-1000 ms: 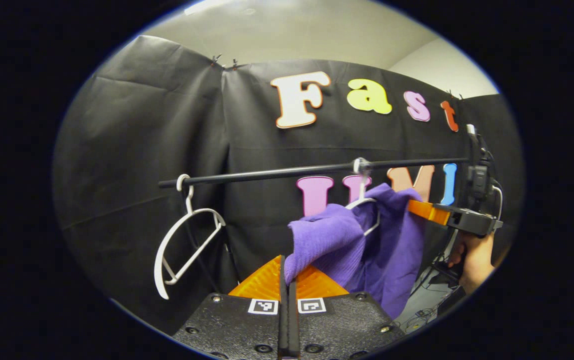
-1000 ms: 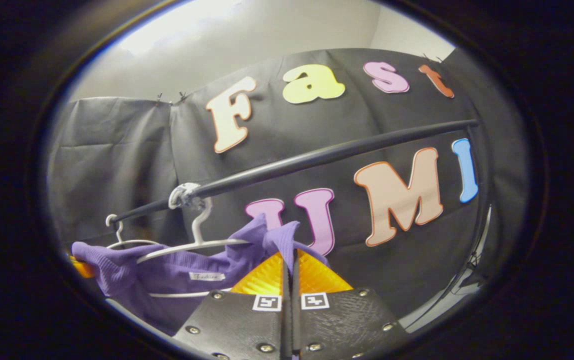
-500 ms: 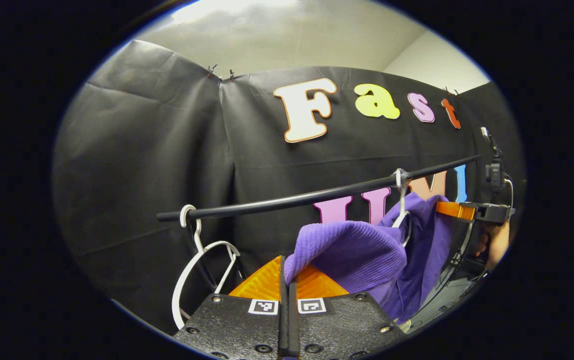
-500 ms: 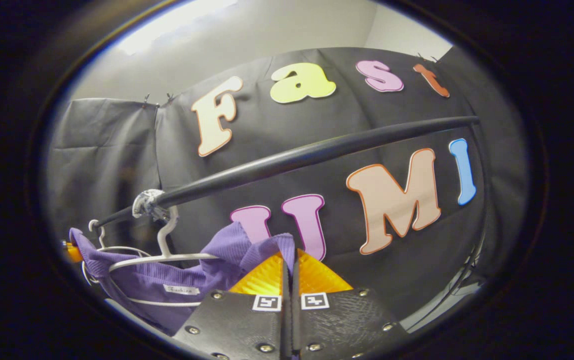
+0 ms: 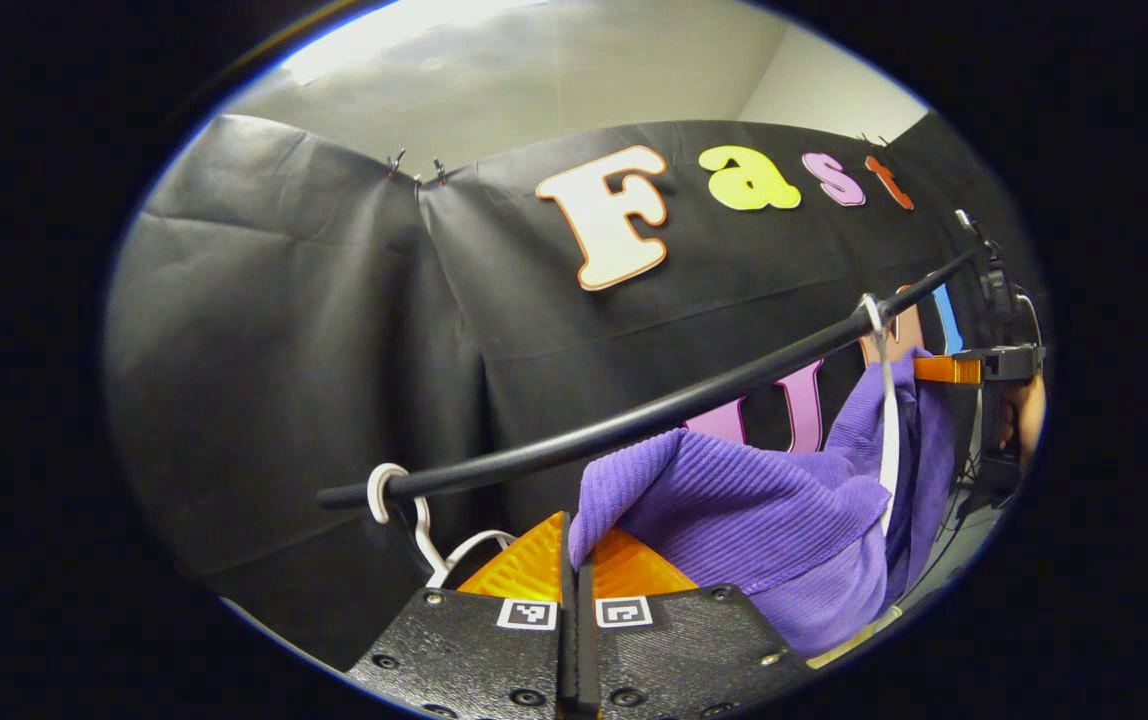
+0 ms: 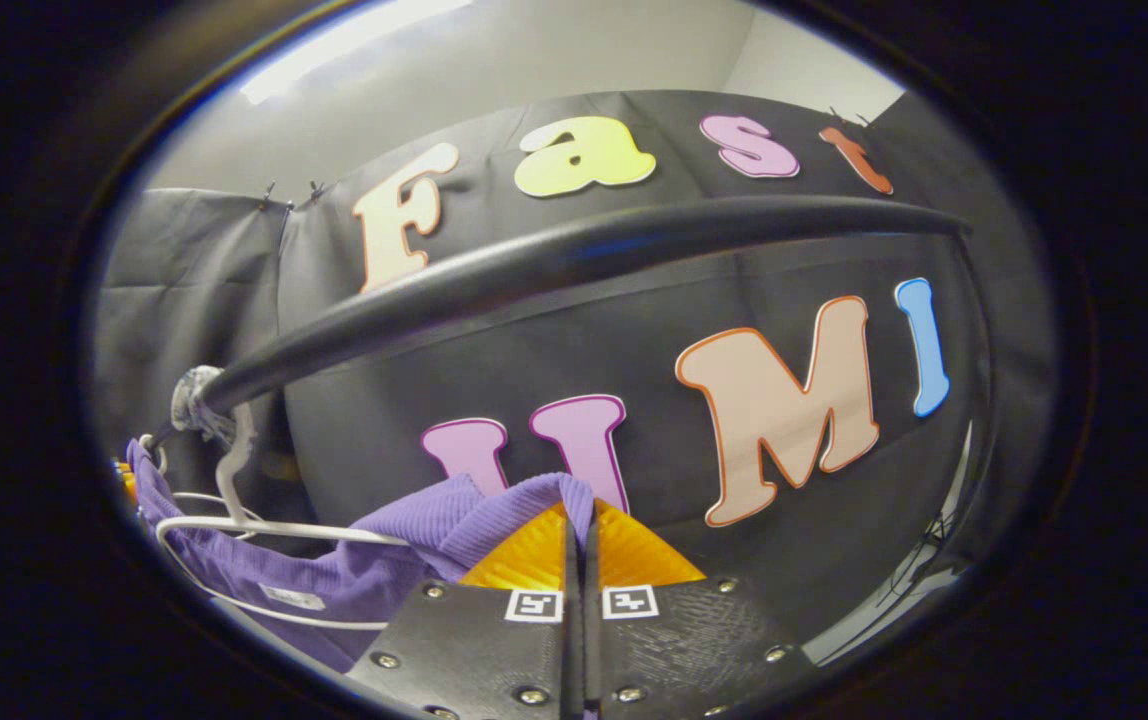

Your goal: Grasp the clothes on the hanger with both hands and then place them into the laundry hamper below.

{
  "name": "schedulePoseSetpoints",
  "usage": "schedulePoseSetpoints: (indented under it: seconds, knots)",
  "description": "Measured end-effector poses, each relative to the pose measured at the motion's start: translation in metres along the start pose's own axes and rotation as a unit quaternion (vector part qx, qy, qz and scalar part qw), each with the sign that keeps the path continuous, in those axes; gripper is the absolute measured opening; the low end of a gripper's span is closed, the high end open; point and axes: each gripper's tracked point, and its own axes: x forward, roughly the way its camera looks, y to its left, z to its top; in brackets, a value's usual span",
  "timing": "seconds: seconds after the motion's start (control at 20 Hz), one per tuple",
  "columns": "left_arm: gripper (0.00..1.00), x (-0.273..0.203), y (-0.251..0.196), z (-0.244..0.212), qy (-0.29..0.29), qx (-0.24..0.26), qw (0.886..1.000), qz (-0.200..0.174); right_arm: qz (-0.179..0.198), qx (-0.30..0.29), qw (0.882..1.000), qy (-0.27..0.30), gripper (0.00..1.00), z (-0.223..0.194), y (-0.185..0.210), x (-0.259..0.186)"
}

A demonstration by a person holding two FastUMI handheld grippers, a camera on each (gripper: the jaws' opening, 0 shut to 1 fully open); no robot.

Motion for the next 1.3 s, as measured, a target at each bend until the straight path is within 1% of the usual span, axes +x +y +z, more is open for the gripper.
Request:
schedulePoseSetpoints:
  seconds: [0.1,0.2,0.3,0.5,0.6,0.7,0.75,0.85,0.9,0.95,1.0,1.05,1.1,1.15,1.2,1.25,1.3]
  knots:
    - [0.01,0.007,-0.003,-0.008,0.002,-0.002,1.0,0.004,-0.003,-0.001,1.0,-0.002,0.0,-0.005,-0.002,0.008]
    - [0.01,0.017,-0.015,-0.017,0.014,-0.008,1.0,-0.01,-0.01,-0.002,1.0,0.0,0.0,-0.011,-0.007,0.017]
    - [0.01,0.024,-0.01,-0.024,0.014,-0.005,1.0,-0.01,-0.021,-0.009,1.0,0.002,0.0,-0.018,-0.015,0.025]
    - [0.0,0.029,-0.003,-0.05,0.024,-0.007,1.0,0.003,-0.026,-0.008,1.0,0.01,0.01,-0.038,-0.019,0.035]
    - [0.01,0.028,-0.014,-0.065,0.027,-0.013,1.0,-0.009,-0.025,-0.005,1.0,0.014,0.0,-0.049,-0.019,0.04]
    - [0.0,0.031,-0.031,-0.076,0.026,-0.017,0.999,-0.02,-0.025,-0.006,0.999,0.024,0.0,-0.062,-0.022,0.043]
    - [0.0,0.032,-0.036,-0.087,0.032,-0.023,0.999,-0.027,-0.026,-0.004,0.999,0.028,0.0,-0.068,-0.024,0.047]
    - [0.0,0.033,-0.043,-0.106,0.044,-0.051,0.997,-0.031,-0.027,0.008,0.999,0.043,0.0,-0.083,-0.025,0.05]
    - [0.01,0.034,-0.043,-0.117,0.056,-0.07,0.996,-0.029,-0.029,0.011,0.998,0.046,0.0,-0.091,-0.029,0.052]
    - [0.0,0.039,-0.043,-0.127,0.059,-0.085,0.994,-0.025,-0.027,0.015,0.998,0.051,0.0,-0.097,-0.031,0.055]
    - [0.01,0.041,-0.043,-0.137,0.069,-0.088,0.993,-0.023,-0.026,0.018,0.998,0.057,0.0,-0.104,-0.03,0.059]
    - [0.0,0.039,-0.043,-0.147,0.074,-0.087,0.993,-0.022,-0.027,0.016,0.997,0.065,0.0,-0.111,-0.032,0.061]
    - [0.0,0.039,-0.046,-0.151,0.068,-0.086,0.994,-0.022,-0.032,0.009,0.997,0.072,0.0,-0.118,-0.035,0.06]
    - [0.0,0.04,-0.051,-0.16,0.077,-0.085,0.993,-0.023,-0.038,0.003,0.995,0.088,0.0,-0.13,-0.039,0.061]
    - [0.0,0.044,-0.058,-0.168,0.08,-0.093,0.992,-0.03,-0.042,-0.003,0.993,0.109,0.0,-0.148,-0.042,0.061]
    - [0.0,0.036,-0.066,-0.172,0.083,-0.107,0.99,-0.036,-0.04,-0.003,0.991,0.124,0.0,-0.162,-0.043,0.058]
    - [0.0,0.037,-0.075,-0.177,0.083,-0.123,0.988,-0.046,-0.037,-0.003,0.991,0.128,0.0,-0.172,-0.041,0.054]
